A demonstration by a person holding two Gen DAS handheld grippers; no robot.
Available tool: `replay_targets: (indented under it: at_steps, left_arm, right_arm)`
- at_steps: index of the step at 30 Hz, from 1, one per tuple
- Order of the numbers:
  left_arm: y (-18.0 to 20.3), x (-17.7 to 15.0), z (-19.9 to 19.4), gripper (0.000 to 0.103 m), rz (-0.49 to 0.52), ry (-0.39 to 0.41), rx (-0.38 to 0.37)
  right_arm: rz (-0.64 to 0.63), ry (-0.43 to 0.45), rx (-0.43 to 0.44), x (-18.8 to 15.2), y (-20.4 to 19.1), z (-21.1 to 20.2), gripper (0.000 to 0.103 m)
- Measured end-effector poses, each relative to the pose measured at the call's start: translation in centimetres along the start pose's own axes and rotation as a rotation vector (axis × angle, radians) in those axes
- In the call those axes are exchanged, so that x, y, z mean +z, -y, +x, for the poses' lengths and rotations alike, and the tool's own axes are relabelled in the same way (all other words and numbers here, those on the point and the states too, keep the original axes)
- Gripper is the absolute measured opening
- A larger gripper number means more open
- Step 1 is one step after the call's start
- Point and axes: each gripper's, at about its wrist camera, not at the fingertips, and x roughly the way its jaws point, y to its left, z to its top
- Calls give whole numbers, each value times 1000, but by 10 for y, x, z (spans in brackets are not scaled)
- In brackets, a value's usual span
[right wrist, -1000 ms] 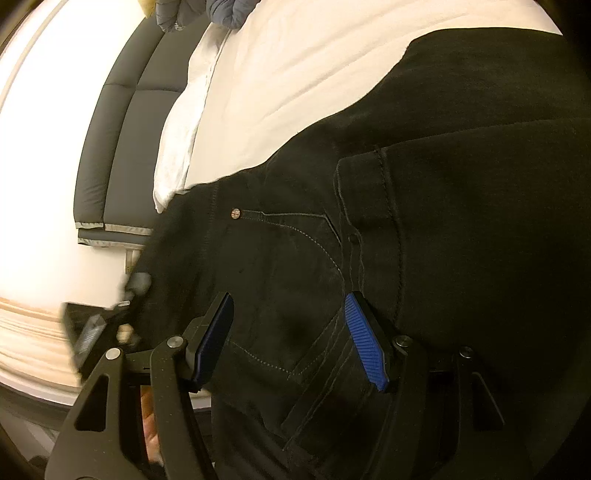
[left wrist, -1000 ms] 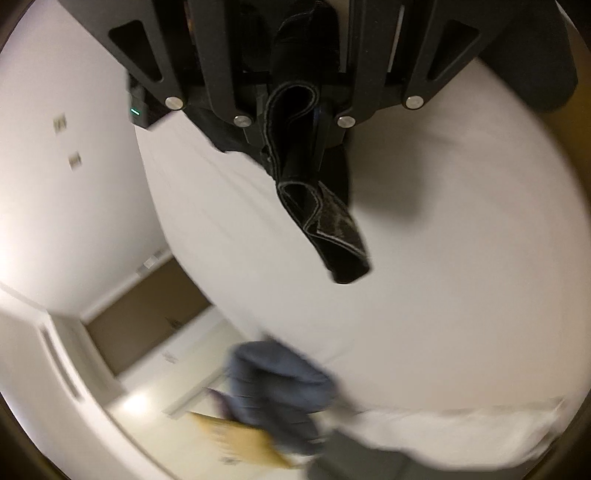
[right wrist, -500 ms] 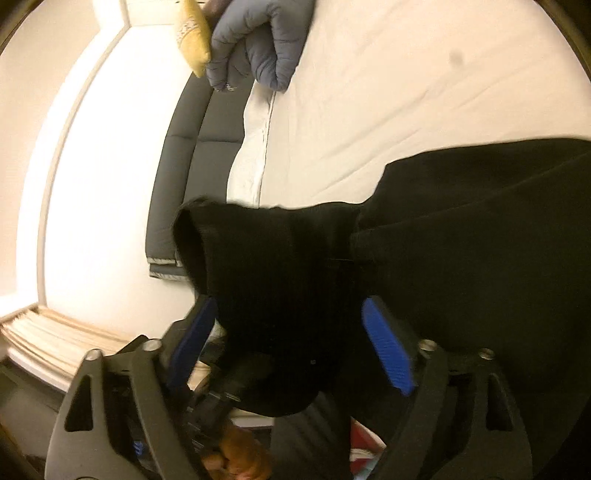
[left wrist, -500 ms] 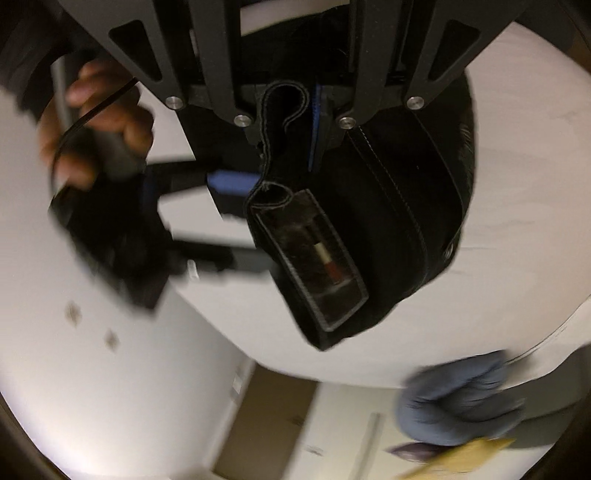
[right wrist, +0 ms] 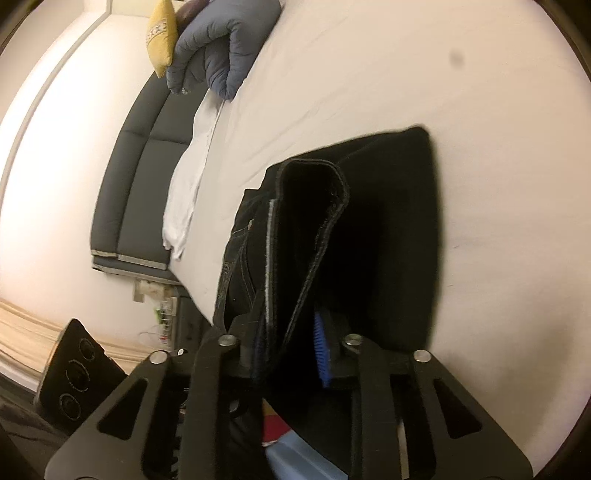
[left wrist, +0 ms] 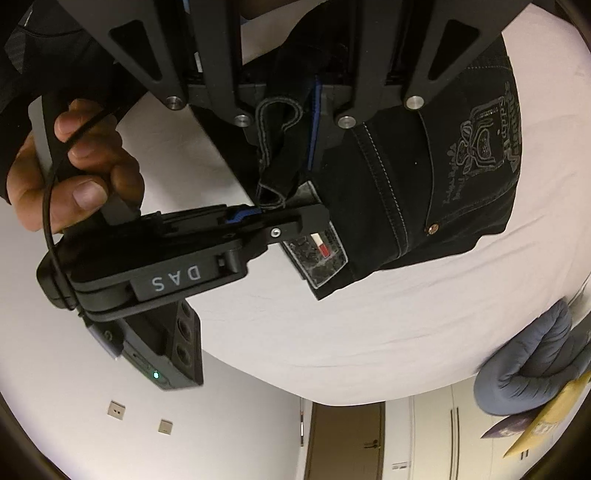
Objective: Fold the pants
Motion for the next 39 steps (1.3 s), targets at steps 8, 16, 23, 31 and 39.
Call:
replay_targets:
  at_steps: [8, 16, 23, 31, 39]
  left_arm:
    - [14, 12, 17, 14, 67, 6, -21]
    - [-2, -3, 49, 47, 29, -75, -69]
    - [-58, -1, -21, 85, -77, 45, -92]
    - [-133, -14, -15, 85, -209, 27, 18]
    - [-133, -29, 9, 84, -160, -17, 52]
  right_arm:
    - [-6, 61, -28, 2, 11, -37, 13]
    - [72, 65, -56, -22, 61, -29, 16]
    - [97, 155, -145, -15, 53, -68, 40]
    - [-111, 108, -121, -9, -22, -47, 40]
    - [-122, 72, -200, -60, 6, -30, 35]
